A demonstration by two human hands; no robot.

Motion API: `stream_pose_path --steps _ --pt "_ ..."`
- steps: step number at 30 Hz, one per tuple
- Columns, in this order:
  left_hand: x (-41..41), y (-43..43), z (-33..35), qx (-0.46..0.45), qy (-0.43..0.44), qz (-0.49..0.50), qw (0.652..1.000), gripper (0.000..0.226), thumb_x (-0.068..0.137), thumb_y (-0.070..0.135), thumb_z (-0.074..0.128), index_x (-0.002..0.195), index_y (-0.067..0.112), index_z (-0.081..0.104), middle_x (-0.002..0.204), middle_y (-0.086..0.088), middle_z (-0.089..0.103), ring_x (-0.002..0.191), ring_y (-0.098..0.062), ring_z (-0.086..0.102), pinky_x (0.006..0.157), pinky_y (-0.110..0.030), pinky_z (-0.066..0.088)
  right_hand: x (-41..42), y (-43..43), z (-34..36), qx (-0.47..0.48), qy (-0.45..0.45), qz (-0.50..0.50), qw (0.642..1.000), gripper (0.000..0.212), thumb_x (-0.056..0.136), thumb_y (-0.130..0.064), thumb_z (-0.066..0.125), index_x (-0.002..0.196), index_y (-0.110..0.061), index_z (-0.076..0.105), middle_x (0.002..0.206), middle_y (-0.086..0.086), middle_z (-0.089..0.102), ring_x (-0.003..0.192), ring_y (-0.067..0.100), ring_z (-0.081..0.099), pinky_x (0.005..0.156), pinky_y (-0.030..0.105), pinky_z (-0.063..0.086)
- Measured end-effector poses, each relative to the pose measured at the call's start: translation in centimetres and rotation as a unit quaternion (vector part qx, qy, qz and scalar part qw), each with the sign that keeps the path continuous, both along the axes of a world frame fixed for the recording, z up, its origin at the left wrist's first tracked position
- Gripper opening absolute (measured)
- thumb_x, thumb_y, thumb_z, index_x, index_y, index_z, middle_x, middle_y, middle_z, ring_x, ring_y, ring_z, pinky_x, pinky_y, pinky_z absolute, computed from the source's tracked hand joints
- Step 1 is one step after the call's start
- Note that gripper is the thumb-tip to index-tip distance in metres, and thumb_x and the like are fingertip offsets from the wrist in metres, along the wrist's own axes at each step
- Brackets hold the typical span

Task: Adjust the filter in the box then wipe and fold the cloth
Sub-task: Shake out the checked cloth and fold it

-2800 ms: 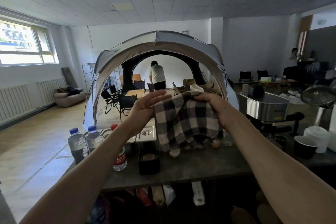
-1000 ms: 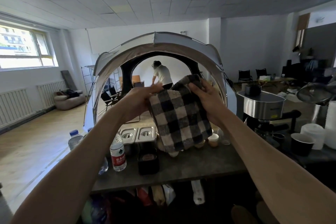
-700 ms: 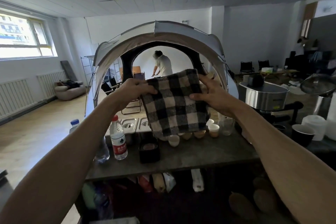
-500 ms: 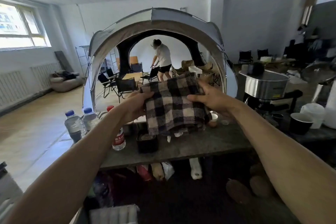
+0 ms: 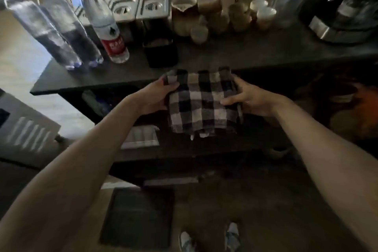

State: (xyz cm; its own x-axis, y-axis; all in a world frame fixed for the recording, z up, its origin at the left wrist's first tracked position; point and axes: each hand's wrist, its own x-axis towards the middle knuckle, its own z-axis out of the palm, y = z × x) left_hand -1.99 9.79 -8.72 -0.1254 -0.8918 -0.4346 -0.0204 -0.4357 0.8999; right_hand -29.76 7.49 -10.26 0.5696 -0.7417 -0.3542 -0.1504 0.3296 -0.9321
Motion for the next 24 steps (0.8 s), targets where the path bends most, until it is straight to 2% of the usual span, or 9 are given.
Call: stream_pose_path --steps 5,9,11,13,17,19,21,22,24 --pt "-0.1 -0.7 -5.7 -0.073 -0.052 0.015 0.996 0.024 0.098 0.020 0.058 0.116 0.034 0.060 0.109 0.007 0.073 0.103 -0.014 0.070 0.073 -0.033 0.060 1.0 0.6 -9.0 0.023 -0.028 -0.097 0.995 0.077 0.080 0.009 0.070 0.143 -0.026 0.042 0.132 0.004 0.061 0.117 0.019 0.062 0.085 0.035 0.057" --pt "0.7 -2.1 -13.3 -0.008 -0.087 0.035 0.996 0.024 0.100 0.022 0.056 0.121 0.031 0.058 0.111 0.008 0.071 0.101 -0.010 0.069 0.074 -0.032 0.059 1.5 -1.0 -15.4 0.046 -0.008 -0.114 0.992 0.091 0.076 0.005 0.076 0.148 -0.033 0.035 0.132 0.000 0.062 0.119 0.015 0.060 0.090 0.039 0.055" --pt "1.0 -2.6 -17.4 0.016 -0.101 0.050 0.993 0.035 0.099 0.023 0.056 0.133 0.029 0.049 0.114 0.008 0.067 0.100 -0.008 0.067 0.072 -0.031 0.058 2.1 -1.7 -18.6 0.038 0.038 -0.122 0.991 0.102 0.071 -0.004 0.083 0.150 -0.037 0.028 0.139 -0.001 0.056 0.124 0.014 0.056 0.101 0.043 0.049" --pt "1.2 -3.4 -21.1 0.016 -0.137 0.072 0.988 0.035 0.099 0.020 0.057 0.132 0.025 0.048 0.114 0.005 0.065 0.099 -0.011 0.064 0.071 -0.028 0.056 3.2 -2.3 -21.1 -0.008 0.107 -0.114 0.988 0.105 0.070 -0.014 0.086 0.151 -0.038 0.024 0.146 -0.006 0.046 0.130 0.010 0.047 0.108 0.038 0.042" --pt "1.6 -5.5 -25.9 -0.058 -0.279 0.089 0.954 0.044 0.089 0.019 0.064 0.131 0.009 0.054 0.120 -0.004 0.063 0.112 -0.022 0.061 0.090 -0.028 0.048 6.2 -3.2 -24.4 -0.151 0.232 -0.067 0.959 0.081 0.083 -0.026 0.075 0.151 -0.034 0.031 0.149 -0.003 0.041 0.136 0.016 0.041 0.110 0.026 0.034" --pt "1.1 -5.7 -26.8 -0.093 -0.385 0.069 0.916 0.060 0.086 0.025 0.063 0.140 0.008 0.044 0.135 -0.015 0.054 0.124 -0.031 0.053 0.099 -0.034 0.044 7.4 -3.6 -24.8 -0.272 0.384 -0.040 0.881 0.072 0.083 -0.036 0.070 0.147 -0.037 0.037 0.152 0.007 0.035 0.136 0.028 0.038 0.107 0.033 0.039" --pt "-0.1 -5.1 -27.2 -0.184 -0.566 0.018 0.804 0.065 0.091 0.033 0.054 0.148 0.010 0.033 0.149 -0.024 0.036 0.136 -0.042 0.036 0.108 -0.049 0.036 8.3 -3.9 -24.6 -0.422 0.476 -0.032 0.771 0.067 0.082 -0.040 0.064 0.144 -0.033 0.043 0.157 0.013 0.022 0.140 0.037 0.026 0.107 0.047 0.038" --pt "-0.6 -4.7 -27.5 -0.241 -0.618 -0.018 0.748 0.065 0.094 0.036 0.047 0.151 0.011 0.030 0.155 -0.025 0.028 0.143 -0.043 0.026 0.113 -0.054 0.029 8.8 -4.1 -24.6 -0.477 0.466 -0.030 0.745 0.064 0.084 -0.039 0.058 0.145 -0.028 0.044 0.160 0.014 0.018 0.145 0.038 0.018 0.109 0.053 0.032" --pt "-1.3 -4.1 -28.4 -0.308 -0.633 -0.092 0.704 0.060 0.100 0.037 0.033 0.154 0.010 0.028 0.162 -0.019 0.019 0.150 -0.037 0.012 0.118 -0.057 0.017 9.5 -4.5 -25.6 -0.517 0.446 0.013 0.731 0.061 0.092 -0.036 0.038 0.149 -0.016 0.038 0.162 0.011 0.015 0.149 0.032 0.007 0.115 0.057 0.020"
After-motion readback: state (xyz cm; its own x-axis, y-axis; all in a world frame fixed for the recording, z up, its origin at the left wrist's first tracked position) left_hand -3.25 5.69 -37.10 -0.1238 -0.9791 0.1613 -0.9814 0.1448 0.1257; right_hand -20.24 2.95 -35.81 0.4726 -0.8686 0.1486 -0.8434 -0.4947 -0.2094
